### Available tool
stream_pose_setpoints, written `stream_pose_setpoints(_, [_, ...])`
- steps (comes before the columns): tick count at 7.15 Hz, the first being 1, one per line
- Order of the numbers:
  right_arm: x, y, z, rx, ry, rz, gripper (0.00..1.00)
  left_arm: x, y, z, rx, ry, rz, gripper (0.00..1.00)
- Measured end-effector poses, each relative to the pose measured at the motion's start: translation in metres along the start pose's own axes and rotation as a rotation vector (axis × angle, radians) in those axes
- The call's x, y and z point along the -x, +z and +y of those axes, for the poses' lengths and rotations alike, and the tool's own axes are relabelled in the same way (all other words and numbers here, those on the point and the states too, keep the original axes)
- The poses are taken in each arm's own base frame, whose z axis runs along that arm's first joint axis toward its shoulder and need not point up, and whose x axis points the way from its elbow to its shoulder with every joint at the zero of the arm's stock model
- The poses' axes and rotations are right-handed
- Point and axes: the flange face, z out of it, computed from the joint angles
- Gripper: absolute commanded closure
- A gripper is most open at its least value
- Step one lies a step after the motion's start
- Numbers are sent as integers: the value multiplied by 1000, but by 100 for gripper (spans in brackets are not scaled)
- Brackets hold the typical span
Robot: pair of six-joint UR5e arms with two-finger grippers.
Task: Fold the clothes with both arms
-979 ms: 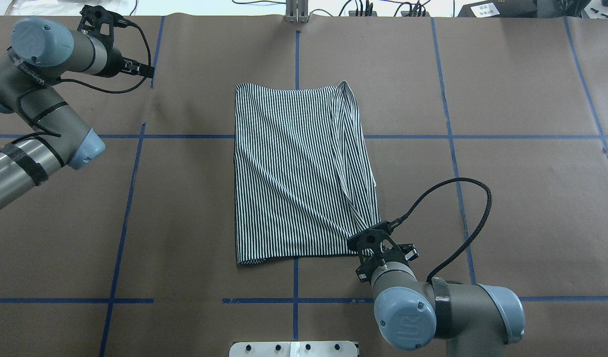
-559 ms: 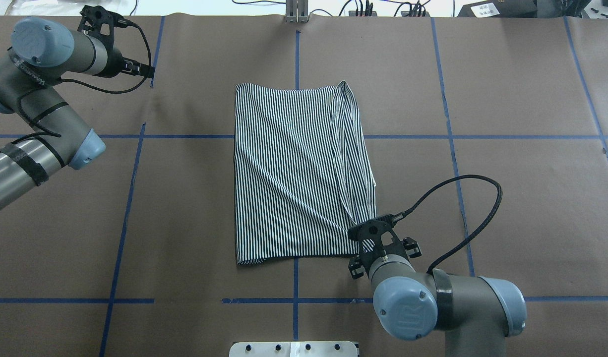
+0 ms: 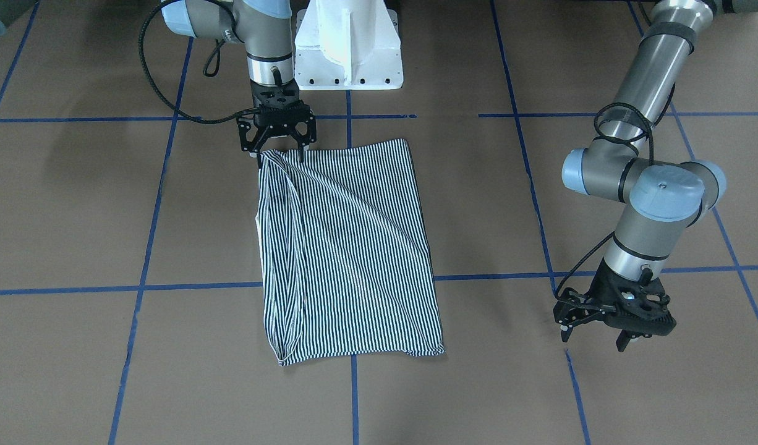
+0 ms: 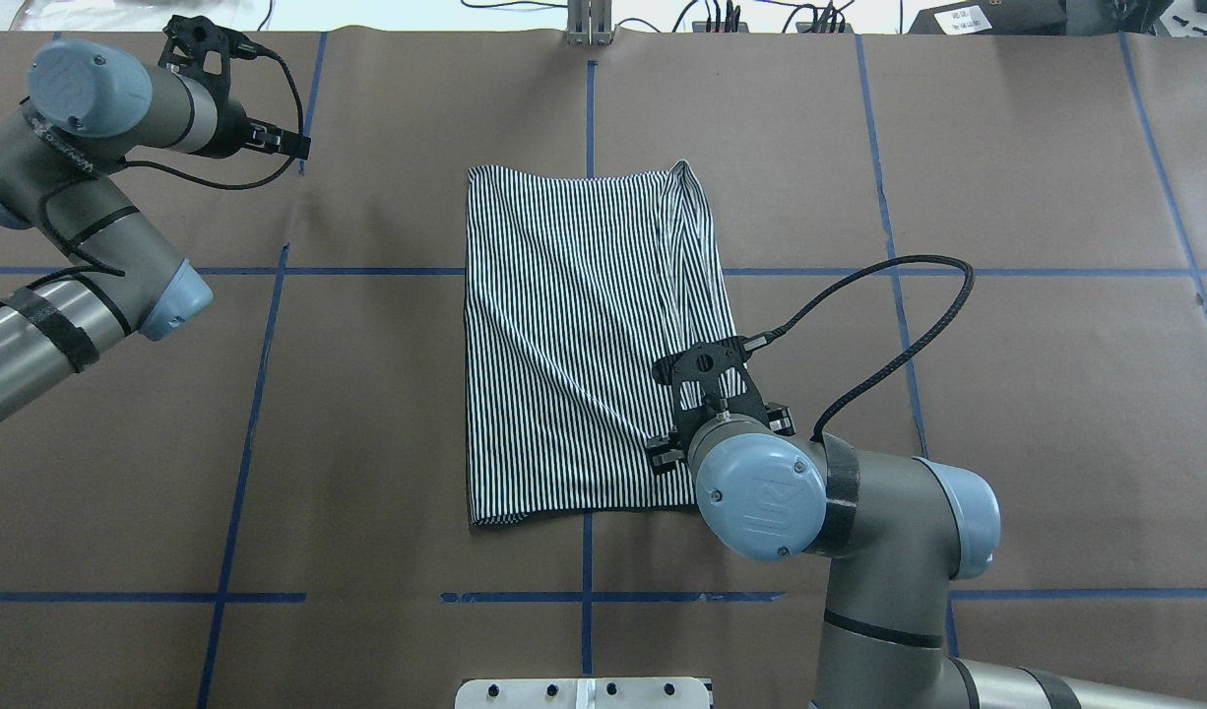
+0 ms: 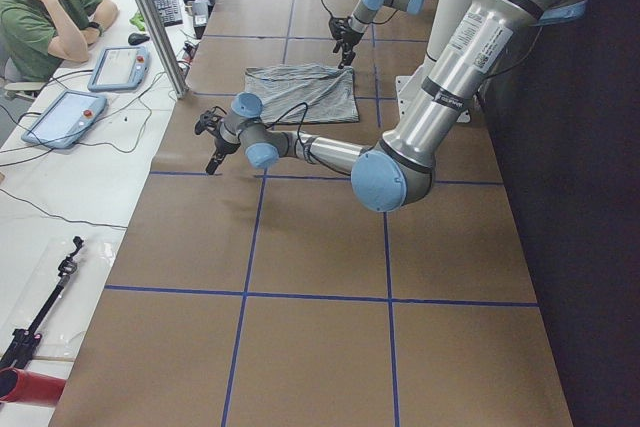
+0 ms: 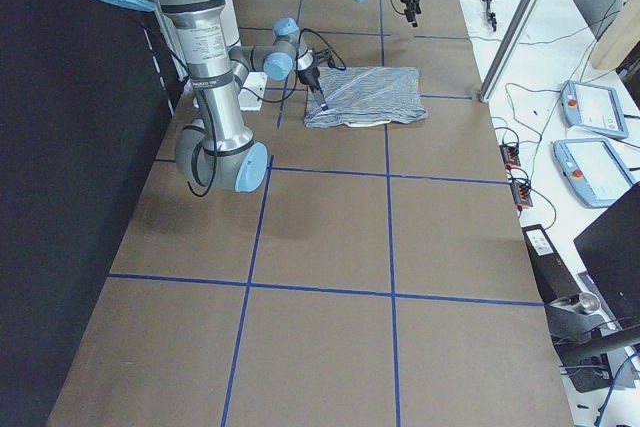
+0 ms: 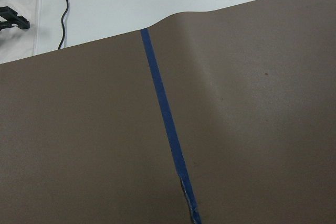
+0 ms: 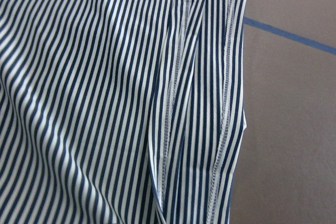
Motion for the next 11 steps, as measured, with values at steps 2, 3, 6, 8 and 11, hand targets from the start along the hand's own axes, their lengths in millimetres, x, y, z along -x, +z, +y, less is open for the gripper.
stream_pose_setpoints(2, [3,10,0,25,-3,6,63,-1,0,1,1,0,2,0])
stream_pose_setpoints(3, [3,15,2,37,-5,11,62,-2,0,1,1,1,2,0])
stream_pose_setpoints(6, [6,32,7,51,-3,-4,87,-3,0,1,1,1,4,0])
stream_pose_setpoints(8, [8,34,7,52,-2,-14,100,-3,0,1,1,1,4,0])
stream_pose_setpoints(11, [4,28,2,64,6,-39,100,-3,0,1,0,1,4,0])
